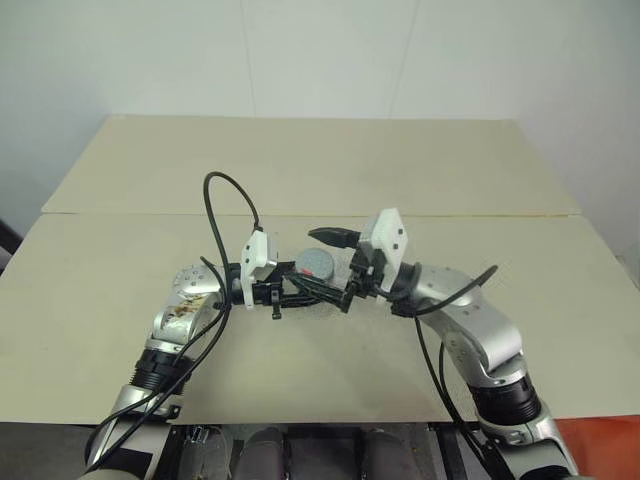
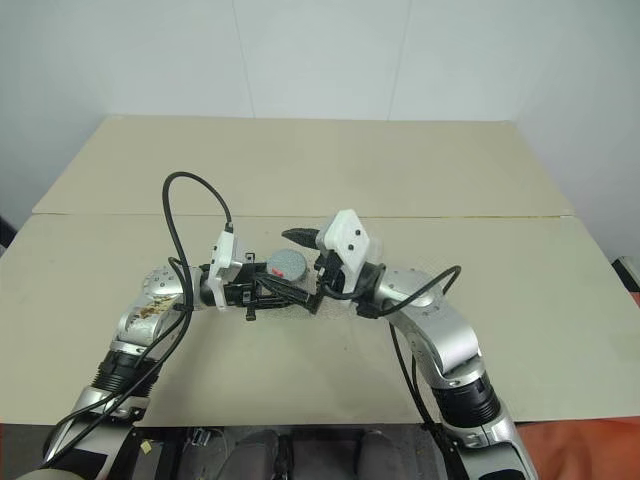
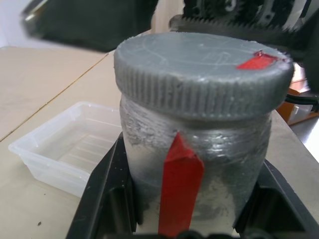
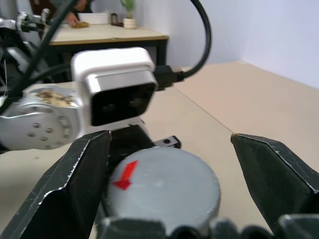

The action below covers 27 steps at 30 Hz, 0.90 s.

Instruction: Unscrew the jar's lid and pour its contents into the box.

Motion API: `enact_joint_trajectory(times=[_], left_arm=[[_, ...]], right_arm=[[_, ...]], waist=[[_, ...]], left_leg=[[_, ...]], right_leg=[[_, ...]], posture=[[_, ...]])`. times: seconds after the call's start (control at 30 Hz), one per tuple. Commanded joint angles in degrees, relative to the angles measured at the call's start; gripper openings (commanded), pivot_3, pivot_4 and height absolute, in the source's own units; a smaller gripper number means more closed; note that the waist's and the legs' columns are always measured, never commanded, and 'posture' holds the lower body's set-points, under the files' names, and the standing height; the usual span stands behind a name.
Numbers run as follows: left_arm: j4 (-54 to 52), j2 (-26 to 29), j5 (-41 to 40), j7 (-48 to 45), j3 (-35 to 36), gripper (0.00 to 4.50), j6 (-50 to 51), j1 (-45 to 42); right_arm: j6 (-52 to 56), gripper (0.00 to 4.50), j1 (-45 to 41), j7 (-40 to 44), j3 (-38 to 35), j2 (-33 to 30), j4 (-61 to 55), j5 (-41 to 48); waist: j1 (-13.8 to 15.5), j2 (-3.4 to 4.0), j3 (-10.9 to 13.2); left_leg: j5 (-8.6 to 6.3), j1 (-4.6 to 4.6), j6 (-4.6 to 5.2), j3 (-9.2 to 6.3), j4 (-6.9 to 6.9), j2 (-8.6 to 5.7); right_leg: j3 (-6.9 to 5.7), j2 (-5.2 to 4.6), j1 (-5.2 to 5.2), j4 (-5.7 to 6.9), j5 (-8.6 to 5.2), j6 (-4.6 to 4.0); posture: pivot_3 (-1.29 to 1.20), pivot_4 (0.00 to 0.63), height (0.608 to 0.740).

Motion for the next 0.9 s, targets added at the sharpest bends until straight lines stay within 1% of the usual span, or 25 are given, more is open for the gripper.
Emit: enact_joint_trajectory(times=[0.03, 0.2, 0.63, 0.9], left_arm=[[-0.9, 0.1, -0.8, 0.0, 0.6, 1.93, 0.0, -0.7], [-1.5, 0.3, -0.9, 0.4, 0.7, 1.93, 0.3, -0.4], [-1.8, 1.3, -1.6, 0.1, 1.5, 1.93, 0.5, 0.2], [-2.2, 1.6, -1.7, -0.1, 1.8, 1.93, 0.6, 0.6]], right_arm=[[-0.1, 4.48, -1.6, -2.5, -0.2, 0.6, 0.8, -2.1], [-0.3, 4.48, -1.3, -2.4, -1.0, -0.3, 1.6, -2.7], [0.6, 4.48, 3.6, -0.6, -7.1, -7.5, -3.5, 1.6], [1.1, 4.48, 5.6, -1.2, -10.6, -9.7, -4.7, 4.0]], waist=[[-0.1, 0.0, 0.0], [-0.1, 0.0, 0.0], [0.0, 0.0, 0.0], [0.0, 0.0, 0.0]], left_leg=[[0.0, 0.0, 0.0, 0.01, 0.0, 0.0], [0.0, 0.01, 0.0, 0.0, 0.0, 0.0], [-0.01, 0.01, 0.01, -0.01, 0.0, 0.01], [-0.01, 0.02, 0.02, 0.01, 0.0, 0.0]], right_leg=[[0.0, 0.0, 0.0, 0.0, 0.0, 0.0], [0.0, 0.0, 0.0, 0.0, 0.0, 0.0], [0.01, 0.0, 0.0, -0.07, 0.0, 0.0], [0.04, 0.0, 0.0, -0.11, 0.0, 0.0]], posture=[[0.0, 0.15, 0.74], [0.0, 0.15, 0.74], [0.0, 0.15, 0.74], [0.0, 0.15, 0.74]])
